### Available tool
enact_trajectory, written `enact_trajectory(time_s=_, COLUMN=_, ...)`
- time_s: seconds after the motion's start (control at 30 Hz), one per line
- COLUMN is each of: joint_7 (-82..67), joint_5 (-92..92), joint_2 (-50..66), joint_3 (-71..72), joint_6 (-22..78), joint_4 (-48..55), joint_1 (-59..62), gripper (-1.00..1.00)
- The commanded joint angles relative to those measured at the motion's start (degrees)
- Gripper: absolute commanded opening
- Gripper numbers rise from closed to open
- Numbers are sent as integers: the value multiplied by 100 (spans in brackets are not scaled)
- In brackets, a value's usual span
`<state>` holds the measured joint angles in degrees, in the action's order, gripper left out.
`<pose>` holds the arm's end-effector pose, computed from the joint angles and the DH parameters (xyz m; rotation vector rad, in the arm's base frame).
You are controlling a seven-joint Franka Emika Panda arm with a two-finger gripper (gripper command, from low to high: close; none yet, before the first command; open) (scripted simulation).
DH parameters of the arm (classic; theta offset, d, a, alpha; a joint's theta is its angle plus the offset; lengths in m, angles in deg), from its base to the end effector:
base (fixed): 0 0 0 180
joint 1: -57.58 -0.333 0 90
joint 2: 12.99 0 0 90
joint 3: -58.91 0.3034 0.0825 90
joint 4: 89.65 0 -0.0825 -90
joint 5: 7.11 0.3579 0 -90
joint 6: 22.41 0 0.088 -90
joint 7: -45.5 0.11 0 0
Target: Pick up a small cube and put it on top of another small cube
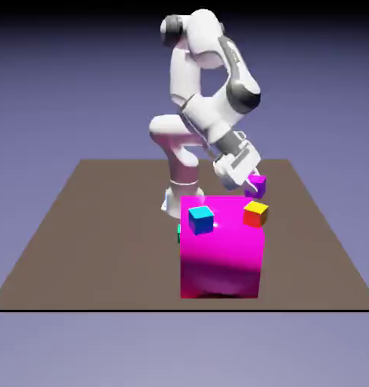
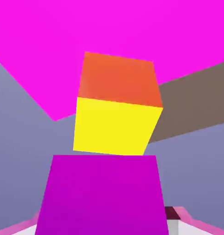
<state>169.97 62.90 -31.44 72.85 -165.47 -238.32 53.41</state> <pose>0.3986 0.1251 0.3854 -0.4402 2.5311 0.8508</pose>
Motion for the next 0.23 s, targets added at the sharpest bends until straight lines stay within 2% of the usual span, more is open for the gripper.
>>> enact_trajectory(time_s=0.0, joint_7=5, joint_5=-37, joint_2=94, joint_3=-153, joint_6=-122, joint_4=-3, joint_1=-208, gripper=-100)
enact_trajectory(time_s=0.1, joint_7=14, joint_5=-124, joint_2=328, joint_3=-531, joint_6=-440, joint_4=-11, joint_1=-723, gripper=-100)
enact_trajectory(time_s=0.13, joint_7=14, joint_5=-124, joint_2=328, joint_3=-531, joint_6=-440, joint_4=-11, joint_1=-723, gripper=100)
enact_trajectory(time_s=0.2, joint_7=10, joint_5=-89, joint_2=234, joint_3=-379, joint_6=-312, joint_4=-8, joint_1=-516, gripper=100)
